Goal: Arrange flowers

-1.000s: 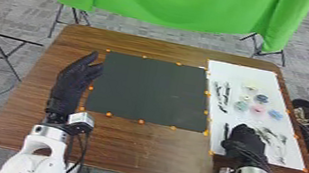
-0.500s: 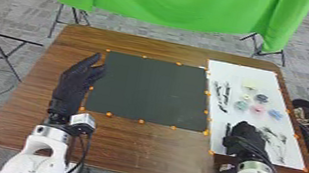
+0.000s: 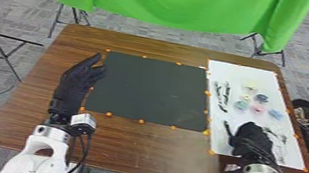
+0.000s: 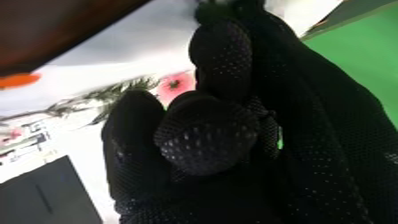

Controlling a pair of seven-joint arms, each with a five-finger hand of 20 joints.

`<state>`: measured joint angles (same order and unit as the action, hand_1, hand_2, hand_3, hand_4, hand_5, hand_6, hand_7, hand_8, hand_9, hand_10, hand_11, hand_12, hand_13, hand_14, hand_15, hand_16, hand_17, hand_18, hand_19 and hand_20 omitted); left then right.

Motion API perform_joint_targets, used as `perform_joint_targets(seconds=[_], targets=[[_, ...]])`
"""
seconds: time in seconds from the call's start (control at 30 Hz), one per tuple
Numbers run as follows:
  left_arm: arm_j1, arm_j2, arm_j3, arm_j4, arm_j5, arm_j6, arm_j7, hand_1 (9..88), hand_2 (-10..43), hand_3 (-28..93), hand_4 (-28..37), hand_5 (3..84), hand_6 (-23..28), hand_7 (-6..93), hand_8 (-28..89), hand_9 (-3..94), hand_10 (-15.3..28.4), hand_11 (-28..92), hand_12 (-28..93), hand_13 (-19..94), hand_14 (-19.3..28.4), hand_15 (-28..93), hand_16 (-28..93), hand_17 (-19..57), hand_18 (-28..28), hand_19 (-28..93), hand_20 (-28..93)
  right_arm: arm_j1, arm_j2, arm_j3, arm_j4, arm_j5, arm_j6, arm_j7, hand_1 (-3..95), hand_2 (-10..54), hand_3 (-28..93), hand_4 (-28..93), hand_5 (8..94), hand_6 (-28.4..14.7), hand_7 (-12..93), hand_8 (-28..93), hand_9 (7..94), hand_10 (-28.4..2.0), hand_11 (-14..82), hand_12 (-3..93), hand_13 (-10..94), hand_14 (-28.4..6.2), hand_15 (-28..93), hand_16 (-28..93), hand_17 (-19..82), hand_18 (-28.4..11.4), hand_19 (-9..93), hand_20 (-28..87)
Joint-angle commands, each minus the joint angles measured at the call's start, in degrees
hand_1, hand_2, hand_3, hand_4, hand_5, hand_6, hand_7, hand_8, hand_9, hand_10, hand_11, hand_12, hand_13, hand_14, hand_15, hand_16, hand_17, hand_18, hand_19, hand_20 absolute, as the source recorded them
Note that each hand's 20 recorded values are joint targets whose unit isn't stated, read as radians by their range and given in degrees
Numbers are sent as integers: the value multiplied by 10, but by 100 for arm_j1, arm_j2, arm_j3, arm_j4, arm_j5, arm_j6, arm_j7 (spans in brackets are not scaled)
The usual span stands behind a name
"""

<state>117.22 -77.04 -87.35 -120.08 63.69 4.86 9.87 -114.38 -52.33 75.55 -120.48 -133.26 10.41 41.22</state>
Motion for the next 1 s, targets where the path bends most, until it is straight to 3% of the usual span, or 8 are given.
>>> perform_joint_targets(seconds=[0.03, 0.23, 0.4, 0.47, 0.6, 0.73, 0.87, 1.0], targets=[[33, -22, 23, 20, -39, -37, -24, 270, -57, 658, -219, 402, 18, 109, -75, 424, 133, 171, 98, 298, 169, 159, -2, 9, 106, 61, 130, 39, 170, 241, -278, 94, 276, -35, 558, -95, 633, 256, 698, -46, 453, 137, 899, -127, 384, 339, 937, -8, 620, 194, 756, -49, 900, 389], [29, -13, 24, 22, -39, -19, -4, 269, -59, 661, -219, 403, 17, 110, -75, 424, 133, 171, 98, 298, 170, 159, -2, 9, 107, 62, 130, 83, 156, 262, -455, 178, 361, -107, 556, -95, 633, 263, 700, -47, 457, 133, 901, -127, 383, 344, 937, -9, 623, 193, 756, -49, 902, 388], [-65, 88, -83, 160, -74, 36, -40, 269, -58, 660, -220, 403, 18, 110, -76, 425, 133, 171, 97, 299, 169, 159, -2, 9, 107, 62, 129, 470, 85, -30, -596, 616, 507, -154, 556, -95, 635, 264, 700, -47, 460, 132, 904, -128, 382, 345, 937, -9, 628, 192, 757, -49, 904, 386], [-131, 259, -211, 280, -63, 59, 1, 269, -57, 659, -220, 404, 18, 110, -76, 425, 133, 171, 97, 299, 170, 159, -2, 9, 108, 62, 129, 728, 64, -239, -597, 731, 499, -166, 557, -95, 635, 265, 700, -47, 461, 131, 904, -127, 381, 345, 937, -9, 629, 191, 758, -49, 904, 385], [-304, 852, -449, 569, -194, 429, 111, 266, -53, 657, -224, 405, 18, 110, -76, 425, 135, 171, 97, 301, 171, 160, -3, 11, 108, 62, 129, 1499, -51, -779, -449, 1056, 538, -161, 556, -95, 636, 265, 702, -48, 462, 130, 905, -127, 379, 348, 937, -10, 631, 190, 760, -47, 905, 383], [-469, 1292, -687, 866, -275, 766, 276, 256, -42, 662, -234, 408, 18, 112, -76, 426, 136, 171, 96, 302, 170, 159, -5, 15, 108, 62, 129, 2277, -139, -1303, -251, 1280, 536, -202, 556, -95, 636, 266, 703, -50, 462, 127, 907, -127, 378, 347, 937, -10, 632, 189, 762, -45, 905, 380], [-601, 1565, -798, 1162, -285, 1077, 435, 248, -41, 675, -243, 412, 17, 117, -78, 430, 136, 172, 95, 301, 165, 155, -7, 16, 108, 61, 129, 3091, -265, -1901, 43, 1396, 465, -253, 557, -95, 636, 268, 703, -51, 465, 125, 910, -126, 378, 347, 937, -11, 635, 187, 763, -45, 905, 378], [-648, 1753, -846, 1371, -274, 1245, 381, 241, -38, 684, -254, 418, 16, 121, -80, 430, 135, 170, 93, 299, 158, 147, -9, 19, 106, 58, 128, 3787, -446, -2505, 417, 1527, 445, -341, 556, -95, 636, 275, 702, -52, 468, 123, 911, -125, 378, 346, 937, -11, 639, 185, 766, -43, 905, 378]])
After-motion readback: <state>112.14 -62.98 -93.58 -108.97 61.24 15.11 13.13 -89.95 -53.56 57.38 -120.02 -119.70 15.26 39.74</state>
